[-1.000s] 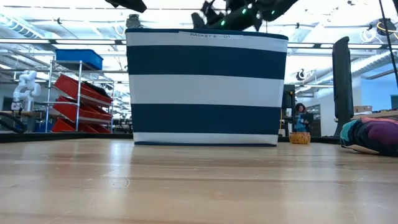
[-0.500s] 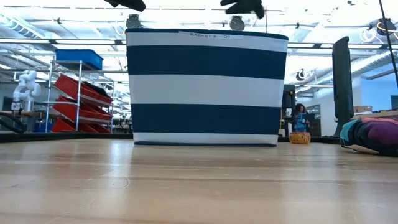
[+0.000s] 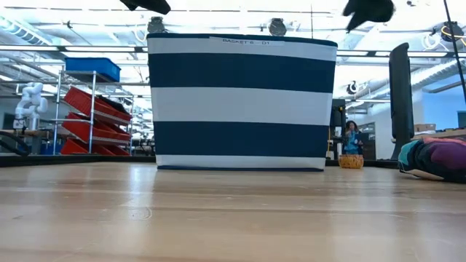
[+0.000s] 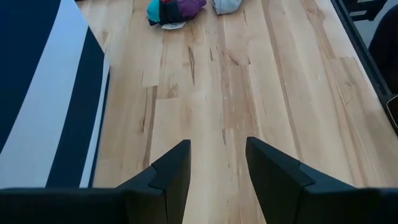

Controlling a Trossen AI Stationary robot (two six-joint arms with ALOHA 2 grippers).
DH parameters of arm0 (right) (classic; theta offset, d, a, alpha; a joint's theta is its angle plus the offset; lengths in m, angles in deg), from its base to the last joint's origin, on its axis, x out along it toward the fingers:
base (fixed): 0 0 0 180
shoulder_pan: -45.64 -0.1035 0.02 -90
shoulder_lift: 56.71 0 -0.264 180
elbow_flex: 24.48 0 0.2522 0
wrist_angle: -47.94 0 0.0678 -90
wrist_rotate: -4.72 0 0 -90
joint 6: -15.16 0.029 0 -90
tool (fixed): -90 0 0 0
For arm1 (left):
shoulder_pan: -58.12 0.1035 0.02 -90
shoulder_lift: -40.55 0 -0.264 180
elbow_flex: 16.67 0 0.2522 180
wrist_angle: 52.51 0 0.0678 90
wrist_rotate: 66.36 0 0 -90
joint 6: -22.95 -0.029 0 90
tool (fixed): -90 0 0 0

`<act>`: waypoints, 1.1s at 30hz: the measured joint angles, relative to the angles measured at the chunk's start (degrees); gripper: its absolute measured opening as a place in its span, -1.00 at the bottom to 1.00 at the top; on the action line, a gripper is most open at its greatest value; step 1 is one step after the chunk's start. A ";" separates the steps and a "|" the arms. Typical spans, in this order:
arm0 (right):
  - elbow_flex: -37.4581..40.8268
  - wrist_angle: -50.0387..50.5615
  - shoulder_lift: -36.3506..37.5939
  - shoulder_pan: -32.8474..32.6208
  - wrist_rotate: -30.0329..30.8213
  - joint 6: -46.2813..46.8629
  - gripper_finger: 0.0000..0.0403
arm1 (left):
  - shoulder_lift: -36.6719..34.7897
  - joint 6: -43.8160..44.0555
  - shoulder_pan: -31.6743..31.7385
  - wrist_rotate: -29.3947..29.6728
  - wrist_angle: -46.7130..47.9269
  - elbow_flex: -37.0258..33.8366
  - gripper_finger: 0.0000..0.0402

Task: Sort clothes
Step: Put the gray sock into the blue bin

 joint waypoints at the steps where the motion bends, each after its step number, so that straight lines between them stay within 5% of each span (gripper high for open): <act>1: 0.77 0.27 0.34 -1.73 -0.03 1.65 -0.12 | 0.00 0.00 0.00 0.00 0.00 0.00 -0.18; 16: 24.62 -11.64 1.21 -26.15 -0.10 22.49 -0.12 | 0.00 -3.98 0.00 -0.09 -0.04 0.00 -0.18; 23: 34.96 -16.61 1.19 -31.40 0.07 32.78 -0.12 | 0.00 -5.66 0.39 -0.07 -0.22 0.00 -0.18; 33: 37.50 -16.97 1.19 -35.69 -0.02 42.58 -0.12 | 0.00 -6.16 2.83 -0.08 -0.28 0.00 -0.18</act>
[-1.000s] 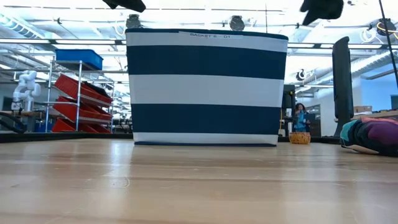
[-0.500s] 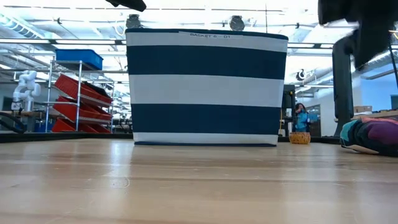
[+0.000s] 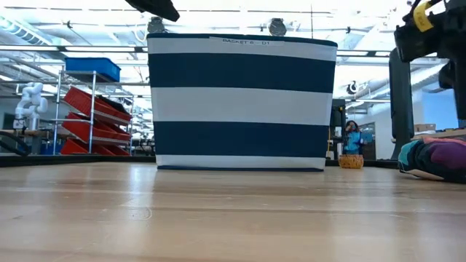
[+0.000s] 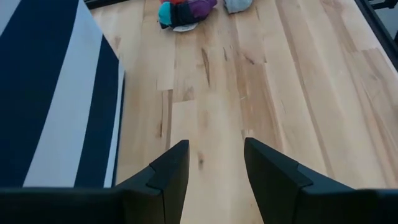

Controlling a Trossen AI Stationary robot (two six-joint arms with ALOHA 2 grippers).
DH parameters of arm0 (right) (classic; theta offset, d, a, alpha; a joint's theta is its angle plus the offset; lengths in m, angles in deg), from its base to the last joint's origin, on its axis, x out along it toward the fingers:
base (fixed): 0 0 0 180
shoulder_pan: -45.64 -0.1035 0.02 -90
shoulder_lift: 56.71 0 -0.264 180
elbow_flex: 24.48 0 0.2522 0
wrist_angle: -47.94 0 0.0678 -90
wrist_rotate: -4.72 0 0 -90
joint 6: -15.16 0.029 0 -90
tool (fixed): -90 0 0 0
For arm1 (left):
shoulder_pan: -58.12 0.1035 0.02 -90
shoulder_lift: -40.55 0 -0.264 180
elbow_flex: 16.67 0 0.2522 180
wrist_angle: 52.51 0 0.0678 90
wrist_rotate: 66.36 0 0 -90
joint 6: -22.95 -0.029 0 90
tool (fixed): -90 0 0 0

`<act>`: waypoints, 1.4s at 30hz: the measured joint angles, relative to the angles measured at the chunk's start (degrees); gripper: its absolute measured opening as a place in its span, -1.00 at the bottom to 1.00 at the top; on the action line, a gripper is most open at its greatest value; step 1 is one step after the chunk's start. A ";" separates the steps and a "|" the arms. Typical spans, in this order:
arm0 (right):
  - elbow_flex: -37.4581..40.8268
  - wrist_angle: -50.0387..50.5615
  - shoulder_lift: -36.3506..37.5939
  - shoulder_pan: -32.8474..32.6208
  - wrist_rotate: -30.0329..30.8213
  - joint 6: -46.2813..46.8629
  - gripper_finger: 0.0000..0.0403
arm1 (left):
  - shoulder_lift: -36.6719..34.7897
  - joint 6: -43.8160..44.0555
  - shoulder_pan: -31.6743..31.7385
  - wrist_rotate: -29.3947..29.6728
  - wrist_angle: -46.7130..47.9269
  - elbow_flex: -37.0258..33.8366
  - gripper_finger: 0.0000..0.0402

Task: Sort clothes
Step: Put the gray sock into the blue bin

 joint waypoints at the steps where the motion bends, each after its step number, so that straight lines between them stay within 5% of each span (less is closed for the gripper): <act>1: 0.00 -0.36 0.00 -0.77 -0.49 0.96 -0.12 | 0.00 0.00 0.13 0.00 0.02 0.00 -0.18; 8: 0.00 -2.56 0.00 -7.53 -5.99 7.94 -0.12 | 0.00 0.01 0.27 -0.11 0.03 0.00 -0.18; 18: 0.00 -2.08 -5.97 -13.81 -5.89 11.28 -0.12 | 0.00 0.02 0.26 -0.22 0.02 0.00 -0.18; 35: -0.07 -5.79 -22.68 -10.99 -13.64 -1.88 -0.14 | 0.02 0.04 0.26 -0.24 0.03 0.00 -0.18; 42: -0.26 -6.91 -27.16 -8.81 -16.35 -7.08 -0.40 | 0.02 0.04 0.26 -0.24 0.02 0.00 -0.18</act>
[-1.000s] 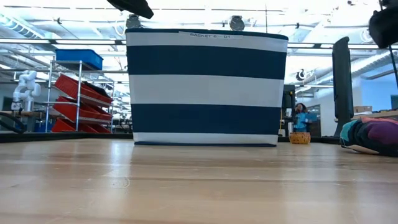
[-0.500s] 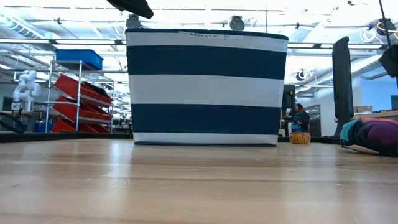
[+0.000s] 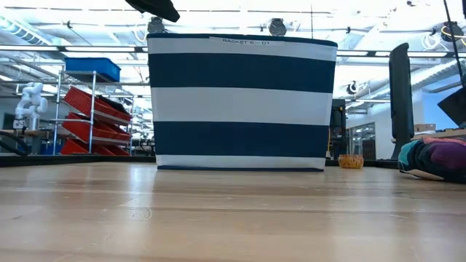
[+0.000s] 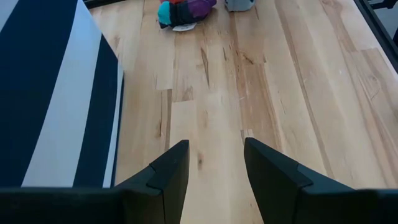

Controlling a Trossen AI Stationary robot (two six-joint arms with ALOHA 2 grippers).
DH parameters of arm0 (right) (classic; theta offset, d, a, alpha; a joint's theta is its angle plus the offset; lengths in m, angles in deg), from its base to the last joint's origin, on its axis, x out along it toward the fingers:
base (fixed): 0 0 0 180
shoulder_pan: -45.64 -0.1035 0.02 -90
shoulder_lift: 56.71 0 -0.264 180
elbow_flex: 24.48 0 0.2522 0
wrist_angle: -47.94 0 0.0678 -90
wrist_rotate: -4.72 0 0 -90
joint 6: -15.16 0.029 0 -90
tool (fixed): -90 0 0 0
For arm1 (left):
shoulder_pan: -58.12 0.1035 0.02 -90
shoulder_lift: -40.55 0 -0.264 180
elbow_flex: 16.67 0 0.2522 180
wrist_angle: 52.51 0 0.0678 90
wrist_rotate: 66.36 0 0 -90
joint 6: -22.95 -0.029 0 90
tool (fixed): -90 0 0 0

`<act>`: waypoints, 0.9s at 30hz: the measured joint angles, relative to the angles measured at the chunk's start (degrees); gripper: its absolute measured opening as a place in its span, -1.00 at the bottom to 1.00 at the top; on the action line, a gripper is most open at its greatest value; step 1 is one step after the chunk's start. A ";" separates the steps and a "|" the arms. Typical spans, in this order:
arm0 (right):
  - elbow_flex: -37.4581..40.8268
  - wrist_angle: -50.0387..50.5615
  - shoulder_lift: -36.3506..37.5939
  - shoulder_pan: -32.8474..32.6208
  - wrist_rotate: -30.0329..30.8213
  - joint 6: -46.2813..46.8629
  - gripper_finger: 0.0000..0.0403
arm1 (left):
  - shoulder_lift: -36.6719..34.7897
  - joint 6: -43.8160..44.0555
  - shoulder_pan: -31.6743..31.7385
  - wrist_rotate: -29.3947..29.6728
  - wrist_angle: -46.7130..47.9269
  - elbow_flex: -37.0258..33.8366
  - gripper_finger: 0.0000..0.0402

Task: Sort clothes
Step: Put the gray sock into the blue bin

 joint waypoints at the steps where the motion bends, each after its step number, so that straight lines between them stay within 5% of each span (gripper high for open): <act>1: 0.00 0.02 -0.26 0.14 -0.18 -0.56 -0.47 | 0.00 0.00 0.00 0.00 0.02 0.00 -0.18; 6: 0.00 -0.81 -0.43 0.84 -1.11 -1.36 -0.91 | 0.00 0.00 0.00 0.00 0.02 0.00 -0.18; 14: -7.82 -2.79 -0.78 0.49 -3.49 1.90 -0.95 | 0.00 -0.02 0.00 0.00 0.02 0.00 -0.18; 21: -22.58 -3.46 -0.71 1.14 8.10 -12.05 -0.97 | 0.00 -0.02 0.00 0.00 0.02 0.00 -0.18; 27: -37.36 -7.76 -0.63 2.45 20.61 -35.90 -0.97 | 0.00 -0.02 0.02 0.00 0.02 0.00 -0.18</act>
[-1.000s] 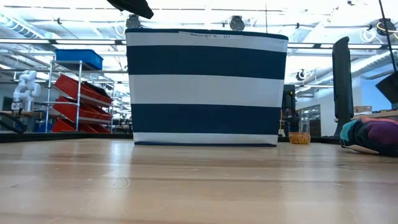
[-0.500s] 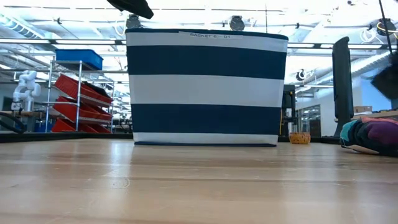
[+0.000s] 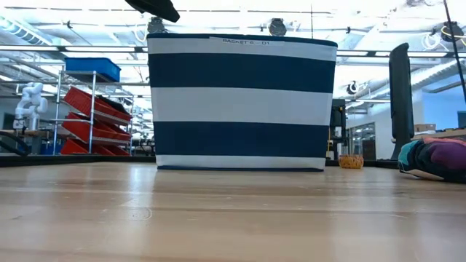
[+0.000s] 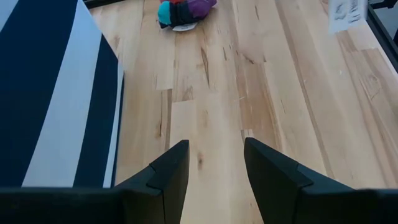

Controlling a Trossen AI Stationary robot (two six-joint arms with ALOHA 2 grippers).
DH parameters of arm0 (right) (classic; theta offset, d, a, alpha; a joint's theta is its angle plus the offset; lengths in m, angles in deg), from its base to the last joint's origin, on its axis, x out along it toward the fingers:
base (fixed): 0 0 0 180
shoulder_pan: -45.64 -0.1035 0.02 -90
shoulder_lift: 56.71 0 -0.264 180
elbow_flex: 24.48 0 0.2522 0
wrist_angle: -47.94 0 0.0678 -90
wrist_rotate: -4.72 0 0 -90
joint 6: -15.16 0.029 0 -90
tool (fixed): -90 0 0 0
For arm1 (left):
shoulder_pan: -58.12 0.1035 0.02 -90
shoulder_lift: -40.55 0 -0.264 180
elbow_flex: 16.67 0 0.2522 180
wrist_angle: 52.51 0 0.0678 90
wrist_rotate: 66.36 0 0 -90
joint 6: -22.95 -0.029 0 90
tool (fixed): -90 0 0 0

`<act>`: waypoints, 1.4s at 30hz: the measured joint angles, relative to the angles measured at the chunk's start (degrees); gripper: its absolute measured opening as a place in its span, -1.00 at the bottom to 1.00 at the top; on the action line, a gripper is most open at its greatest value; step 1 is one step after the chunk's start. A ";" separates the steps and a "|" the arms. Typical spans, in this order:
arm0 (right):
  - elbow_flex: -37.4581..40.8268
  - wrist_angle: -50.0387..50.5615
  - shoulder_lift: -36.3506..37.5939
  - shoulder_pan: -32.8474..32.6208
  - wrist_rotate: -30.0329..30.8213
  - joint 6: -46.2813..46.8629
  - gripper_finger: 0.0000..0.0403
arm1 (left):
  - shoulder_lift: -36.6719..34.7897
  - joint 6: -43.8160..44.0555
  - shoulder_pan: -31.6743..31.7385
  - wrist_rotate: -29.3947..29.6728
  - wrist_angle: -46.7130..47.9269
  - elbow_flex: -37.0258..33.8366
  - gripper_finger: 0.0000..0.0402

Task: Sort clothes
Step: Put the gray sock into the blue bin

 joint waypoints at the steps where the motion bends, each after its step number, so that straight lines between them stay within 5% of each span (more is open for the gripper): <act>1: -2.20 -0.69 0.02 0.32 1.88 -5.02 -0.97 | 0.00 0.00 0.00 0.01 -0.01 0.00 -0.18; 8: -15.17 -4.69 0.07 6.44 16.62 -31.77 -0.97 | 0.00 0.00 0.00 0.01 -0.01 0.00 -0.18; 16: -24.22 -4.59 0.07 22.05 16.43 -38.59 -0.98 | 0.00 -0.02 0.00 0.02 0.00 0.00 -0.18; 29: -25.96 -4.23 -1.52 49.08 13.36 -23.52 -0.98 | 0.00 -1.16 -0.04 0.02 0.00 0.00 -0.18; 32: -25.94 -1.96 -2.47 51.55 8.97 -20.51 -0.98 | 0.00 -1.14 -0.03 0.02 0.01 0.00 -0.18; 42: -25.94 4.36 -6.20 53.84 9.14 -16.98 -0.93 | 0.00 -1.37 -0.03 0.02 0.00 0.00 -0.18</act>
